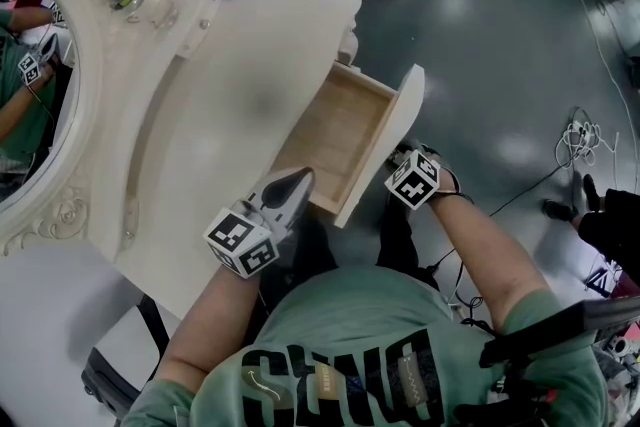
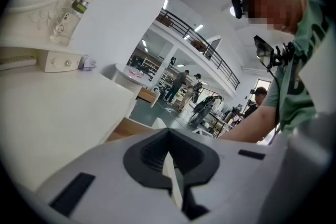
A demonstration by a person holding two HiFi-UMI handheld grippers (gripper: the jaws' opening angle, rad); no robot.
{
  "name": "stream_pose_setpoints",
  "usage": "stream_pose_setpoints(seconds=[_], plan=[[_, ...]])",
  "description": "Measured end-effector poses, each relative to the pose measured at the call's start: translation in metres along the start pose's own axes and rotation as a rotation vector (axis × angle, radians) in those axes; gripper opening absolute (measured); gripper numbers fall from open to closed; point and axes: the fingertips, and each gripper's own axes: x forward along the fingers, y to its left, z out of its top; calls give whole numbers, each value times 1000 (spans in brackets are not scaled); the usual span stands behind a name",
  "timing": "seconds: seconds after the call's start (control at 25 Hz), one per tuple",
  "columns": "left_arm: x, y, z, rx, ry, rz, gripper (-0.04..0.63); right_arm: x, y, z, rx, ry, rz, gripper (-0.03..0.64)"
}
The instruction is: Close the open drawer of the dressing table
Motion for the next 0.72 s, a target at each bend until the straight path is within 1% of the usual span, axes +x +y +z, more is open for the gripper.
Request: stream_pose_setpoints(seconds=[0.72], plan=[[-22, 22, 3, -28, -38, 38, -3, 8, 1, 30, -23, 0, 12, 146]])
